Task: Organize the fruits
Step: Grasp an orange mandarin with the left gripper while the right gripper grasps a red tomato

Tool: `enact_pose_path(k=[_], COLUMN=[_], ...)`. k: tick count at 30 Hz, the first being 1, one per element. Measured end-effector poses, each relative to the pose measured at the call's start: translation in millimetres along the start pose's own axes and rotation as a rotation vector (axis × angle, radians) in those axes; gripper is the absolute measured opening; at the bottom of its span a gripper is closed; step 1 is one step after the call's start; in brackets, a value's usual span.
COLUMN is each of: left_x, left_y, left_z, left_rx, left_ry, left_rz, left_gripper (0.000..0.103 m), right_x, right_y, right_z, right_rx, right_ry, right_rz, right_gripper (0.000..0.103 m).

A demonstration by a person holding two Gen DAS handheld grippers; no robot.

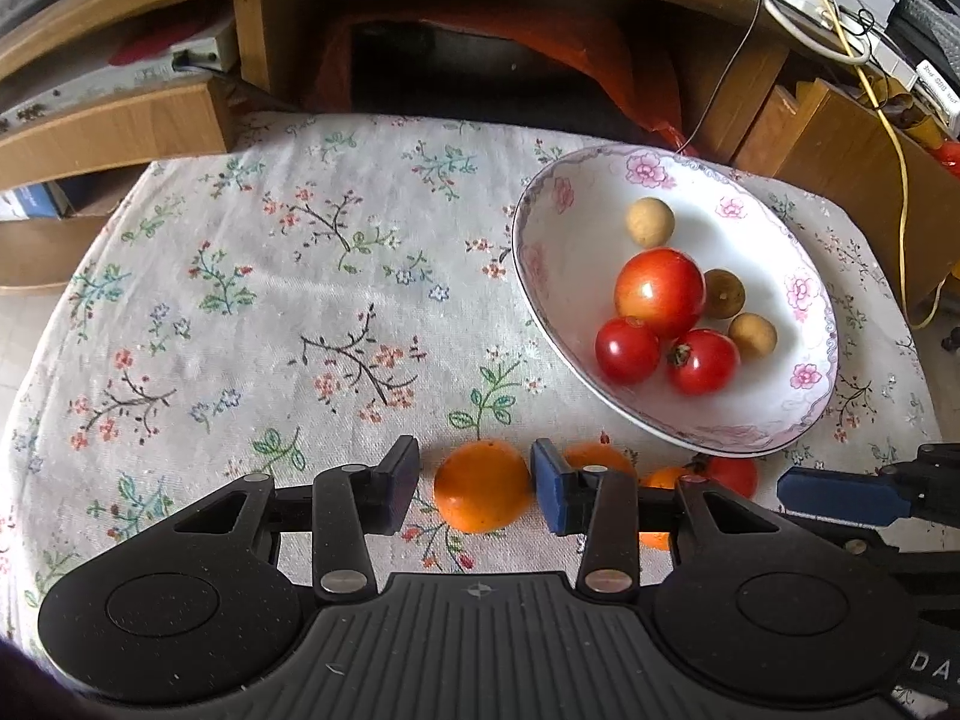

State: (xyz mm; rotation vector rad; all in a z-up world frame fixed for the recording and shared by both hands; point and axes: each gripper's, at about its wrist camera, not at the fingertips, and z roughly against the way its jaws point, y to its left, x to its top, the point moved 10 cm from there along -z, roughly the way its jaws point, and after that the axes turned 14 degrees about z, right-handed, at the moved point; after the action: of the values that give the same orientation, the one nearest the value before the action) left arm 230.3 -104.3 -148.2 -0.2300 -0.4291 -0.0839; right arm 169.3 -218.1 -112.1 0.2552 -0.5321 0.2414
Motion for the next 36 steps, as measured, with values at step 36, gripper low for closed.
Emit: enact_pose_path(k=[36], left_x=[-29.4], left_y=[-6.4], left_z=[19.0], left_rx=[-0.032], left_ry=[0.038], left_rz=[-0.086], left_gripper=[0.042], right_x=[-15.0], right_y=[-6.8], right_z=[-10.7], right_rx=[0.065], right_ry=[0.055], right_rz=[-0.133], right_gripper=[0.032])
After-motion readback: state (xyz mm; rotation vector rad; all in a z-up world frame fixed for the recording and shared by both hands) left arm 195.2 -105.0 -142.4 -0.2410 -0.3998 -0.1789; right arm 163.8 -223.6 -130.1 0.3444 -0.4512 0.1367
